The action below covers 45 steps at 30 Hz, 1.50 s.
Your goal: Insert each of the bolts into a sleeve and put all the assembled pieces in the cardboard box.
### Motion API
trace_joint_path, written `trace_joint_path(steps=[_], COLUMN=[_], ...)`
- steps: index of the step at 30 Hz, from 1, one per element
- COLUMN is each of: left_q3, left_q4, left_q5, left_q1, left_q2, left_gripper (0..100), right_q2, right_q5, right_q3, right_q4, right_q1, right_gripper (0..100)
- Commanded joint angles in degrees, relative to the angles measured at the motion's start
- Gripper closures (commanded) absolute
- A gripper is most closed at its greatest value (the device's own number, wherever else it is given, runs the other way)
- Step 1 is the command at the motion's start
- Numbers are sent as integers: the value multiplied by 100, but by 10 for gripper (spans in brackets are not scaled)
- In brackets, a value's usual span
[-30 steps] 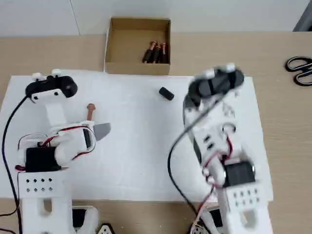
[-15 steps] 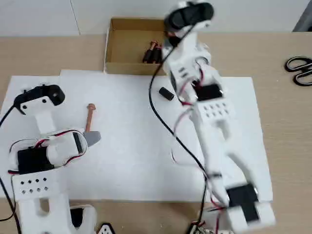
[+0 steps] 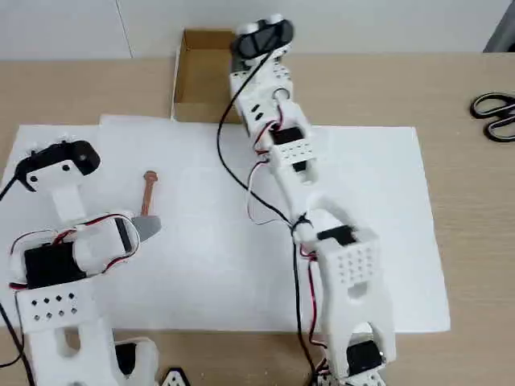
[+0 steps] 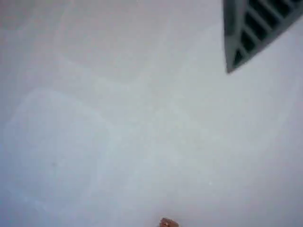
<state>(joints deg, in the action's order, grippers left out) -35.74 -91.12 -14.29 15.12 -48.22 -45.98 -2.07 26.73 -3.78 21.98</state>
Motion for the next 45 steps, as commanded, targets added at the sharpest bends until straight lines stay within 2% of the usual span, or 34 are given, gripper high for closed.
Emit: trace_joint_path(steps=[1,9,16,24,31,40,45], left_q3=[163,154,154,154,154,154,154], left_q4=[0,0,0,0,0,0,0], left_q5=[-9,-9,-9,-9,-9,-9,-9], left_q1=[26,0,0,0,0,26,26], left_q2=[-53,-53,-53,-53,-53,-53,-53], left_gripper=[684,684,684,684,684,684,684], right_q2=[-374,-1376,-1455,-1262,4,1815,2378], right_q5=[-44,-44,-44,-44,-70,-70,-70], right_q3=[1029,1881,1916,1925,1916,1916,1916], right_q4=[-189,-136,444,576,2404,5912,7530], right_q1=[66,101,101,-31,-409,-673,-681], right_gripper=[995,984,783,768,768,768,768])
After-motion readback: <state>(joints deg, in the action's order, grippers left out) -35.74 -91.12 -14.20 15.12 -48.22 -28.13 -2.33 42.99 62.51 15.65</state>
